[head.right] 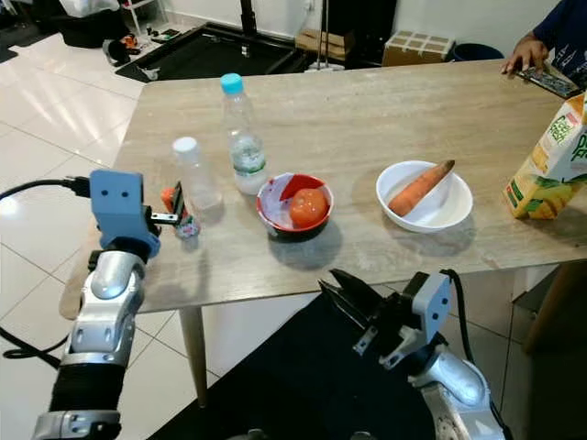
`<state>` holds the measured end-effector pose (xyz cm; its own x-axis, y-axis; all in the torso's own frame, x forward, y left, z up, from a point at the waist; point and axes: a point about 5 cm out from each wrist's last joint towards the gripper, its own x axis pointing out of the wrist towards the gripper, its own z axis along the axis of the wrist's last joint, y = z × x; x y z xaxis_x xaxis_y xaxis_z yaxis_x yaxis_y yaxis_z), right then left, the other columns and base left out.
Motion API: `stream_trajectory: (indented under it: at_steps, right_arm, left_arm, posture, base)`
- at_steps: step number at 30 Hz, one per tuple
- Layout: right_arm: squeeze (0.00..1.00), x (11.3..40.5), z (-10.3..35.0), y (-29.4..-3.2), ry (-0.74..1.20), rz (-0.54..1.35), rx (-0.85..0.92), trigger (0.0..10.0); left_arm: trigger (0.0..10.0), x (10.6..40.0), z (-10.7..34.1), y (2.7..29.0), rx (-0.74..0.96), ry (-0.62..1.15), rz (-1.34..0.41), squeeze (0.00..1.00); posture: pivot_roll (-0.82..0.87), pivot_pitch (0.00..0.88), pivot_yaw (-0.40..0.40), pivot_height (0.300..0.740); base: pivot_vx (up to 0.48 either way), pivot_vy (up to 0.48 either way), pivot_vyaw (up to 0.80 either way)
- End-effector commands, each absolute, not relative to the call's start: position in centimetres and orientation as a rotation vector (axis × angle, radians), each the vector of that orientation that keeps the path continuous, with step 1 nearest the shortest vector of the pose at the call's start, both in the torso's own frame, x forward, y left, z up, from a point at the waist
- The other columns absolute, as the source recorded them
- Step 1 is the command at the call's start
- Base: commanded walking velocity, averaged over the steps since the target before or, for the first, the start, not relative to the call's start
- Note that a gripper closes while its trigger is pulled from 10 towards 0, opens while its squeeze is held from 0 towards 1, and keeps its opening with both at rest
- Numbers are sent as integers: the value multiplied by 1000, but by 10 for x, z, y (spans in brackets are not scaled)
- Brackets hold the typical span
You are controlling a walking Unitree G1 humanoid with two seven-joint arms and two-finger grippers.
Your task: Restocking fridge
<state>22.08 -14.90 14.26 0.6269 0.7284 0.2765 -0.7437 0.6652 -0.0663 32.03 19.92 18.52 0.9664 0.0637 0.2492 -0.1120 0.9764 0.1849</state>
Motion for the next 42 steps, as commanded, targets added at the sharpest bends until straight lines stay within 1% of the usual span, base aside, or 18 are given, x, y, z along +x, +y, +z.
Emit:
stream_trajectory:
  at_steps: [1,8,9,10,14,15,16,17,22,28,35,39,40,41,42]
  right_arm:
    - [0,222,140,-146,-274,842,54,10000]
    - [0,223,140,-139,-281,864,42,10000]
    - [0,223,140,-137,-281,866,38,10000]
    - [0,223,140,-137,-282,868,36,10000]
    - [0,222,139,-135,-282,868,37,10000]
    - [0,221,139,-135,-281,867,37,10000]
    - [0,221,139,-135,-281,867,37,10000]
    - [0,221,138,-135,-279,866,37,10000]
    - [0,218,134,-135,-261,856,50,10000]
    - [0,217,130,-135,-247,855,51,10000]
    - [0,219,130,-134,-249,840,67,10000]
    - [0,219,130,-134,-250,839,67,10000]
    - [0,220,130,-133,-250,841,68,10000]
    - [0,220,130,-133,-250,841,68,10000]
    - [0,220,130,-131,-250,848,67,10000]
  left_arm:
    - [10000,321,183,207,214,-238,98,0]
    - [10000,329,185,200,161,-256,8,0]
    - [10000,331,184,199,145,-243,-8,325]
    - [10000,333,182,198,132,-231,-16,867]
    - [10000,335,180,197,125,-210,-12,855]
    - [10000,335,177,197,119,-193,-2,522]
    - [10000,335,177,197,119,-193,-2,522]
    - [10000,335,174,198,117,-177,11,0]
    - [10000,330,165,204,113,-148,69,0]
    - [10000,327,160,207,111,-129,93,0]
    - [10000,330,143,208,103,-58,47,0]
    - [10000,331,141,209,107,-50,39,0]
    - [6784,333,139,211,118,-41,29,0]
    - [6784,333,139,211,118,-41,29,0]
    - [0,335,138,213,126,-33,18,0]
  posture:
    - [-133,159,42,740]
    - [-135,156,42,740]
    - [-135,156,42,740]
    - [-135,156,42,740]
    - [-141,146,46,740]
    - [-143,146,48,740]
    - [-143,146,48,740]
    - [-143,146,48,740]
    - [-145,142,50,740]
    - [-143,142,48,740]
    - [-142,146,49,740]
    - [-144,147,51,740]
    - [-150,152,55,740]
    - [-150,152,55,740]
    - [-150,153,54,740]
  base:
    - [0,0,0]
    - [0,0,0]
    - [0,0,0]
    - [0,0,0]
    - [0,0,0]
    - [0,0,0]
    - [0,0,0]
    - [0,0,0]
    - [0,0,0]
    - [0,0,0]
    - [0,0,0]
    - [0,0,0]
    - [0,0,0]
    - [0,0,0]
    - [0,0,0]
